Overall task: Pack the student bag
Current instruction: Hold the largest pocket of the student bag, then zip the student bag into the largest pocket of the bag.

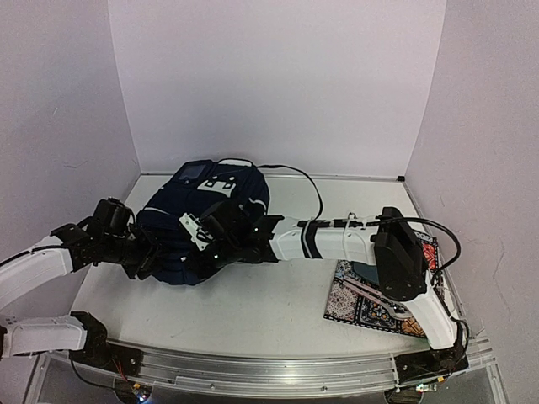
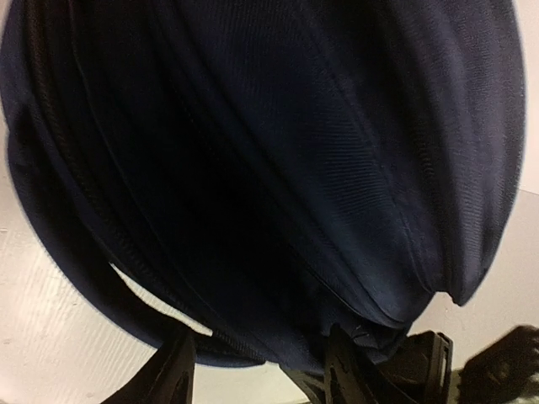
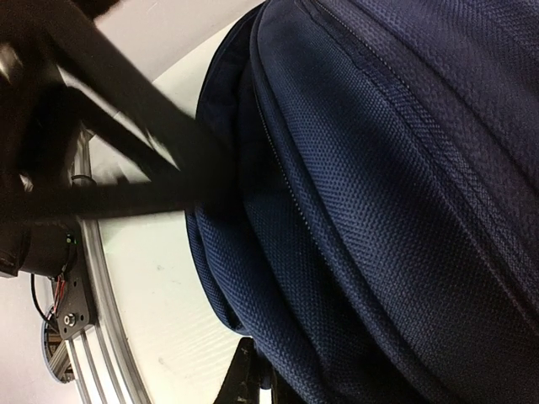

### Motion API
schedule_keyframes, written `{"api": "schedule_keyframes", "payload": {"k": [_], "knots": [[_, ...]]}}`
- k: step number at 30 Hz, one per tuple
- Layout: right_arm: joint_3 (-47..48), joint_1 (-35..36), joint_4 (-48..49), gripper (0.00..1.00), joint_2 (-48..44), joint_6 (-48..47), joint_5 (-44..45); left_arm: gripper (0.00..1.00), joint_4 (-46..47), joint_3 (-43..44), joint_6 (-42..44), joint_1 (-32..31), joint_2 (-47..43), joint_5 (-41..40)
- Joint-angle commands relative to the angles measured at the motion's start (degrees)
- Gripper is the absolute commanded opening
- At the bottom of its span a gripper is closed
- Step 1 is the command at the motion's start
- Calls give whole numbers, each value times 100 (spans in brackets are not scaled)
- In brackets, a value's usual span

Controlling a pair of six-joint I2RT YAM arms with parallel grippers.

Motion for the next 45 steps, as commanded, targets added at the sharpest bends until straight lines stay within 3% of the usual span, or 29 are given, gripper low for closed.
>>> {"api": "schedule_keyframes", "payload": {"k": [1, 7, 9, 18, 24, 36, 45], "knots": [[121, 57, 268, 0, -164, -42, -3, 45, 627, -46, -287, -304, 359, -304], [-733, 40, 256, 0, -776, -321, 515, 5, 635, -34, 42, -386, 701, -547], [-1170, 4, 247, 0, -1085, -407, 670, 0, 611, -42, 138, -386, 616, -669], [-3254, -754, 120, 0, -2619, -531, 1172, 0, -683, 769, 1157, -379, 510, -1557], [-4008, -1538, -56, 0, -3321, -713, 1689, 0, -1254, 1134, 1495, -363, 375, -1923], [-4375, -2839, -105, 0, -3437, -407, 1897, 0, -1884, 1321, 1596, -330, -146, -2281], [-4102, -3062, -92, 0, -3046, -441, 1777, 0, -1918, 1147, 1535, -327, -373, -2172]]}}
